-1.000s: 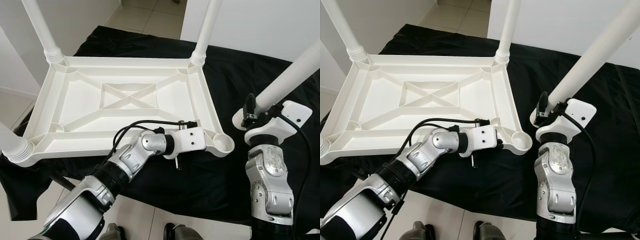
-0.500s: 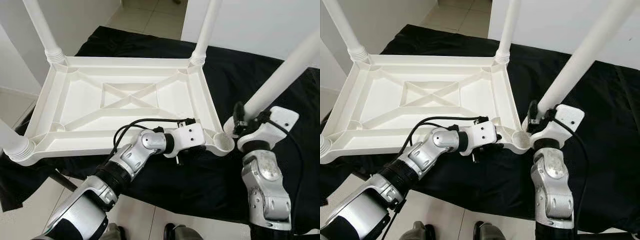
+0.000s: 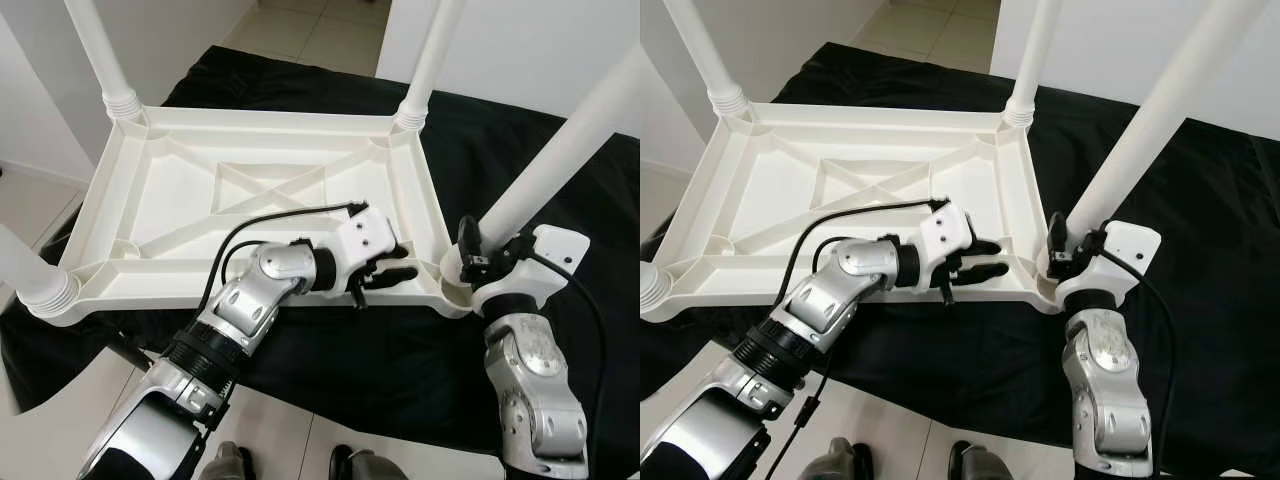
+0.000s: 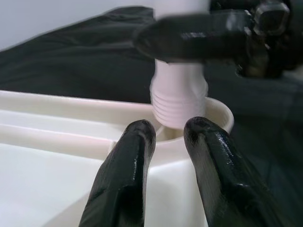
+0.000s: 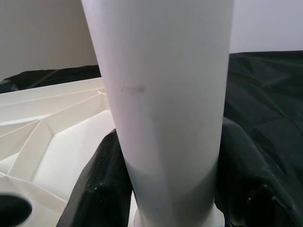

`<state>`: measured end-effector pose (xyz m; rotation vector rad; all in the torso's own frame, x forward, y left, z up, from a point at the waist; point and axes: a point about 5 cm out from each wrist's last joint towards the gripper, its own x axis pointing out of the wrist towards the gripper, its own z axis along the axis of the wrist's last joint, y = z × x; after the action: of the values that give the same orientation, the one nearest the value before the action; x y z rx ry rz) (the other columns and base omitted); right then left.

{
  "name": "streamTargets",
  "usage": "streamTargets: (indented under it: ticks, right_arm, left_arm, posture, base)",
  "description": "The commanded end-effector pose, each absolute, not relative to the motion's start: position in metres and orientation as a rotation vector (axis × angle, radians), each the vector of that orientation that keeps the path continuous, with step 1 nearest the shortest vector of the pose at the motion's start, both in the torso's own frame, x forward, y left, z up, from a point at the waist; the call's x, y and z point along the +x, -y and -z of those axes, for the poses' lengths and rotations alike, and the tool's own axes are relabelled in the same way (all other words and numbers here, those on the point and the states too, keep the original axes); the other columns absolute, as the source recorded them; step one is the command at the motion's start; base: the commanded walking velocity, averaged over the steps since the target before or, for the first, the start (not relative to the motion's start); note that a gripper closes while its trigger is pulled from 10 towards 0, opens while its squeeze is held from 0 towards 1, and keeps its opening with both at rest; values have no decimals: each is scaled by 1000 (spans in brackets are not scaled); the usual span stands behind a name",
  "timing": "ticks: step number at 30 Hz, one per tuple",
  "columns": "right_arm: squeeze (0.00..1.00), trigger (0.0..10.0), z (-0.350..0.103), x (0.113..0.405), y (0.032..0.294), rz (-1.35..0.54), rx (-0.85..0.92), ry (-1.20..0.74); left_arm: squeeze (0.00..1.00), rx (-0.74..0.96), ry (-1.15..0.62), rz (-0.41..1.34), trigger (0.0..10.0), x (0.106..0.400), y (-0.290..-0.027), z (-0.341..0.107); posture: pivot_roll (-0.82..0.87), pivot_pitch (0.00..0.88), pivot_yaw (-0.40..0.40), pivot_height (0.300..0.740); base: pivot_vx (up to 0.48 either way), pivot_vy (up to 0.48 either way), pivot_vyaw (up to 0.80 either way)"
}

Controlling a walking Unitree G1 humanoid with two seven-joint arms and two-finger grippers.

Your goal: Building children table

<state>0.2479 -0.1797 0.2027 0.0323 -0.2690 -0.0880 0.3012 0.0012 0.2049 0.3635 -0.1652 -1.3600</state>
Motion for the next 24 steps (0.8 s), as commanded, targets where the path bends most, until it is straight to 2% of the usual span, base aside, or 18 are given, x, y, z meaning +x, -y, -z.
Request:
streamTargets:
  ticks: [1,13,24]
  right_arm:
    - [0,10000,-200,243,181,84,28,261]
    - [0,10000,-187,224,183,100,26,209]
    - [0,10000,-177,227,184,86,18,183]
  left_arm:
    - [0,349,138,1372,10000,297,-2,-198]
    - [0,300,110,1389,10000,285,-6,-193]
    - [0,305,112,1380,10000,285,-7,-197]
  posture:
    - [4,175,-38,740]
    - [-6,186,-36,740]
    - [-3,187,-41,740]
  base:
    - [0,0,0]
    - [0,0,0]
    - [0,0,0]
